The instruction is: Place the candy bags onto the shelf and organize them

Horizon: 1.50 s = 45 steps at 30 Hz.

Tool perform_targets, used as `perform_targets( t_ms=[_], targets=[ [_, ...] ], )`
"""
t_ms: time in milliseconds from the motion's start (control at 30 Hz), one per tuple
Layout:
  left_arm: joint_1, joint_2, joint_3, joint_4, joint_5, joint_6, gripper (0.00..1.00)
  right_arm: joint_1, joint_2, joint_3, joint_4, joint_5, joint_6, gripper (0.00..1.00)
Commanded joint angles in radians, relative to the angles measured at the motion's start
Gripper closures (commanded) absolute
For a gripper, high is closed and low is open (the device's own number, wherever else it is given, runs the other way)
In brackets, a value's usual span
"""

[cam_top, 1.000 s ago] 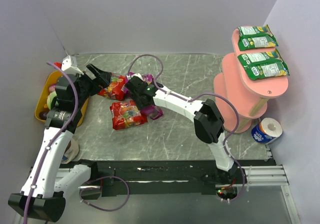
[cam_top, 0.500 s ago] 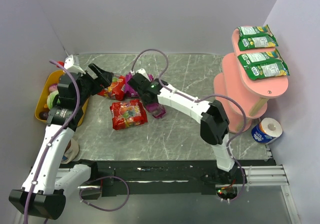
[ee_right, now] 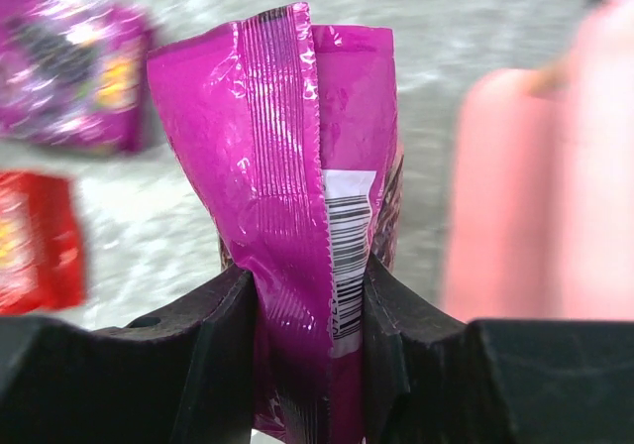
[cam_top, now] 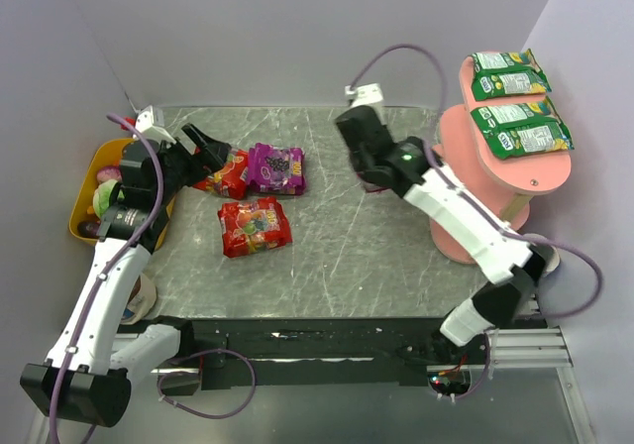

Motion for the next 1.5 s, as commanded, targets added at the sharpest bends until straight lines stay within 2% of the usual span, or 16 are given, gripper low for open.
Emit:
perform_targets(
  t_ms=[0, 100, 233, 367, 533, 733, 1100, 1467],
  targets=[
    [0.001, 0.005, 0.007, 0.062, 0.034, -0.008, 0.04, -0.052, -0.156, -0.047, 0.03, 0.199, -0.077, 0.71],
    [0.001, 0.011, 0.011, 0.07, 0.042, -0.007, 0.04, -0.076, -0.23, -0.125, 0.088, 0.249, -0.158, 0.71],
    [0.001, 0.021, 0.018, 0.079, 0.051, -0.007, 0.04, -0.105, -0.307, -0.245, 0.186, 0.399, -0.319, 0.71],
    [0.001, 0.038, 0.026, 0.084, 0.068, -0.005, 0.04, -0.144, -0.396, -0.377, 0.373, 0.491, -0.511, 0.71],
    [0.0, 0.046, 0.018, 0.088, 0.08, -0.007, 0.04, -0.193, -0.456, -0.532, 0.672, 0.549, -0.811, 0.71],
    [0.0, 0.048, 0.014, 0.091, 0.085, -0.007, 0.04, -0.262, -0.506, -0.679, 0.858, 0.556, -1.007, 0.69],
    [0.001, 0.051, 0.018, 0.1, 0.091, -0.004, 0.04, -0.362, -0.533, -0.834, 0.884, 0.531, -1.031, 0.65],
    [0.0, 0.075, 0.032, 0.111, 0.1, 0.004, 0.04, -0.392, -0.537, -0.886, 0.792, 0.517, -0.947, 0.52]
  ],
)
